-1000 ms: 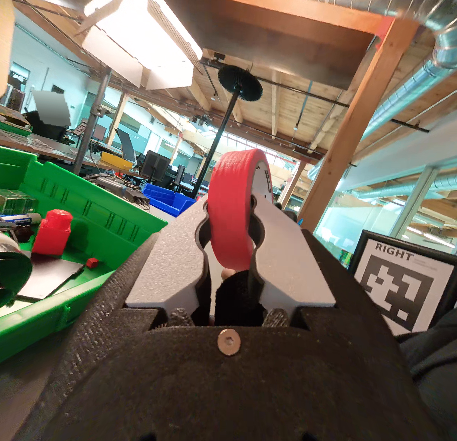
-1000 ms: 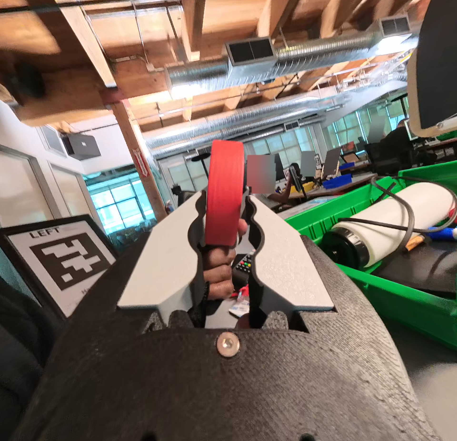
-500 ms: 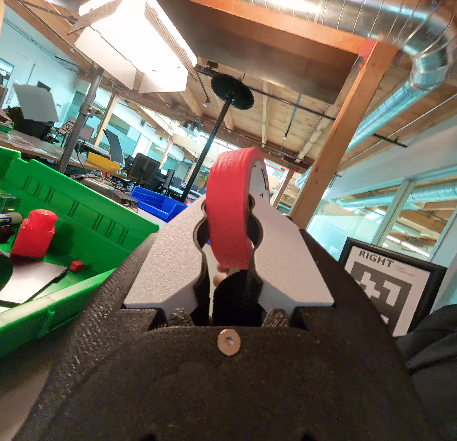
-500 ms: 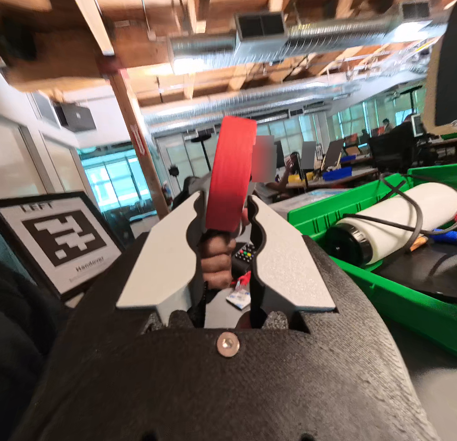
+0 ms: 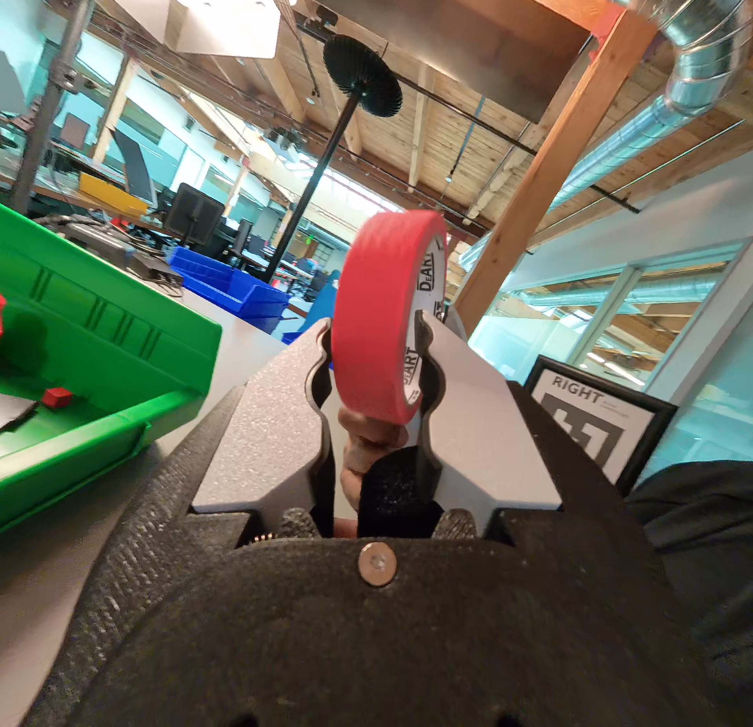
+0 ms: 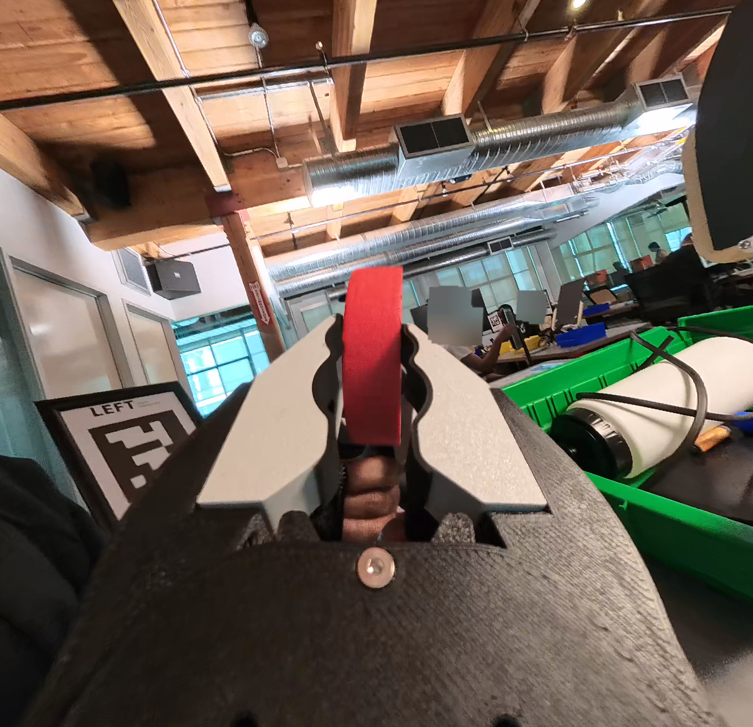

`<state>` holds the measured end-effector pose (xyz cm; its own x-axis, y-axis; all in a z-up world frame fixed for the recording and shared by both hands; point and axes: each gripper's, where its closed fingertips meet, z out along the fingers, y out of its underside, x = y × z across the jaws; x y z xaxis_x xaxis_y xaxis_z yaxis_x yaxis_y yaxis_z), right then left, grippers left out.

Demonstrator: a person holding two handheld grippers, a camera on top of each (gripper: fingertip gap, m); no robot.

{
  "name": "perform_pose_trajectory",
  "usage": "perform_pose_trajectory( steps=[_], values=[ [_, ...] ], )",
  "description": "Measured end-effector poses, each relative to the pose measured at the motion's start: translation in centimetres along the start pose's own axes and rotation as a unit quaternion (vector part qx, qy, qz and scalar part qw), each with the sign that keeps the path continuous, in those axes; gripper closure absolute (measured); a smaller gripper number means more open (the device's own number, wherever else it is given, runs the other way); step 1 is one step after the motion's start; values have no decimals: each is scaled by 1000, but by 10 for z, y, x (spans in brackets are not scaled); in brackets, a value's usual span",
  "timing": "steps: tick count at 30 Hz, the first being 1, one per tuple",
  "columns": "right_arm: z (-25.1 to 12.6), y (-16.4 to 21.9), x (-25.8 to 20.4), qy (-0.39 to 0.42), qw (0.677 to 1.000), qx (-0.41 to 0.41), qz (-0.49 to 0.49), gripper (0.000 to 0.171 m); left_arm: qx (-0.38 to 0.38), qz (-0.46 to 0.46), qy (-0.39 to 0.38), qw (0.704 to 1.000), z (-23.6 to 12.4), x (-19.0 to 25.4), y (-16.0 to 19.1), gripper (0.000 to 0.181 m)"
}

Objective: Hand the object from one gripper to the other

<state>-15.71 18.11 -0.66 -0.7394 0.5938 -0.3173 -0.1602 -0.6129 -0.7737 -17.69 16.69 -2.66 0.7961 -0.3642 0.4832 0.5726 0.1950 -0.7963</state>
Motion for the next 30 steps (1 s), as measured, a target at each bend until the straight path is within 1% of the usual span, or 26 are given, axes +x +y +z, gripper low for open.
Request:
perform_pose_trajectory(
  steps=[4,7,11,14,15,17,21,24,26,28,30],
  values=[
    [-3,-8,-2,-20,999,23,29,143,-18,-18,34,999,3,10,8,139],
    [-2,-5,-1,-16,999,15,27,144,-60,3,51,997,7,19,23,143],
    [-5,-9,2,-9,999,27,32,143,-154,67,21,986,12,15,59,144],
    [-5,-9,2,-11,999,24,34,143,-205,104,5,973,14,12,80,143],
    [-5,-9,2,-10,999,24,33,144,-206,111,4,972,14,11,80,142],
    [-4,-8,2,-11,999,23,35,144,-205,110,8,973,12,12,79,151],
    [-4,-8,3,-11,999,24,42,144,-210,112,6,971,13,12,81,151],
    [-4,-8,2,-15,999,24,47,144,-211,95,17,973,12,16,82,152],
    [-4,-8,0,-27,998,25,59,144,-212,84,35,973,12,22,83,151],
    [-3,-6,0,-32,997,20,70,143,-226,74,58,969,11,30,89,145],
    [-3,-5,1,-28,997,18,70,144,-237,87,49,966,11,26,93,148]
  ],
)
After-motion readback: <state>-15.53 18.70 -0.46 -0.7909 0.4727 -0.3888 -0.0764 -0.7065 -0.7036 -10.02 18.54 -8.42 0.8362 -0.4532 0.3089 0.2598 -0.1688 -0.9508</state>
